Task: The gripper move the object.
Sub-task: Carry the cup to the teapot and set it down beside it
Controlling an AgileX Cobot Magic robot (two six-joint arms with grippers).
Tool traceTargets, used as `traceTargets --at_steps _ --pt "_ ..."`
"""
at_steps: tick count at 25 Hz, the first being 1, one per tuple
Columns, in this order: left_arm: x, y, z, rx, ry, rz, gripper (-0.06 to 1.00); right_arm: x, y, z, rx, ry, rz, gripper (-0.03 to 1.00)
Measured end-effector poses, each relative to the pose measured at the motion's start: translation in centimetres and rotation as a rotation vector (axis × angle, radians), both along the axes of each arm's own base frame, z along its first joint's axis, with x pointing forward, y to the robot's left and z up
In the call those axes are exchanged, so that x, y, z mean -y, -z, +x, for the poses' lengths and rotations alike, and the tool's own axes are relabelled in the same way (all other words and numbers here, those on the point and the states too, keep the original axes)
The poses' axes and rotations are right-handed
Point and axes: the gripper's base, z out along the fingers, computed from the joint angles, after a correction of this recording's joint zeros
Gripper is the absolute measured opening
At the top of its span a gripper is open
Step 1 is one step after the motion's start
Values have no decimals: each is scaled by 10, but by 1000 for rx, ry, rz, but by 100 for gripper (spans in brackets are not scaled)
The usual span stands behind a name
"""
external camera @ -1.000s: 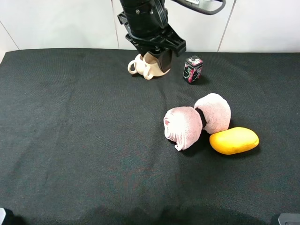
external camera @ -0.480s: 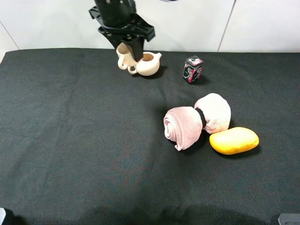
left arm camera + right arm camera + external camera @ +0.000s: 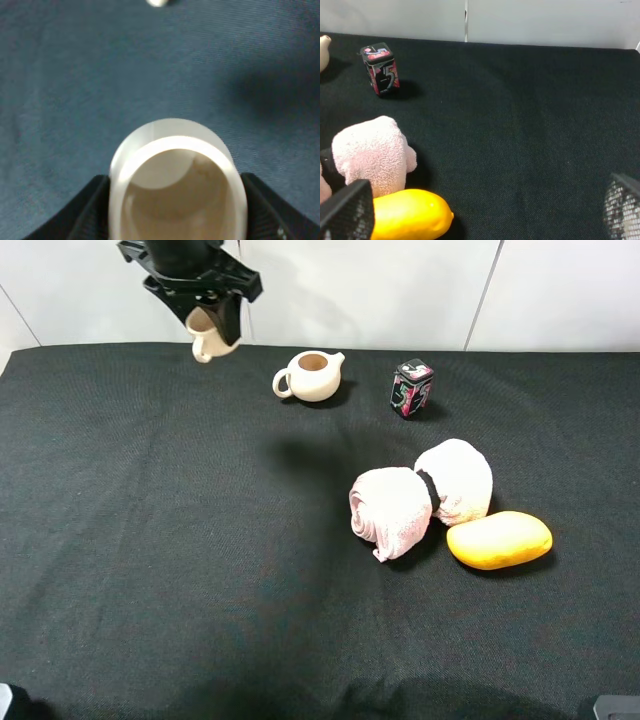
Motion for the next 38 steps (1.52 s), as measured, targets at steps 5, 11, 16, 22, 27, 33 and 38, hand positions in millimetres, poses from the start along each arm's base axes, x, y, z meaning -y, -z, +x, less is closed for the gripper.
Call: traceTargets --at_steps 5,11,16,22,27,33,38 --pt "-19 0 8 1 -53 1 57 0 0 0 0 0 0 69" --pt "-38 2 15 0 -98 15 57 0 0 0 0 0 0 69" --pt "-39 20 23 -22 -100 45 57 0 0 0 0 0 0 69" --pt "-36 39 34 -1 -98 36 57 0 0 0 0 0 0 69" --pt "-33 61 42 -22 -97 44 57 0 0 0 0 0 0 69" --pt "-29 79 55 -16 -95 41 57 0 0 0 0 0 0 69" --pt "-25 92 67 -8 -95 38 57 0 0 0 0 0 0 69"
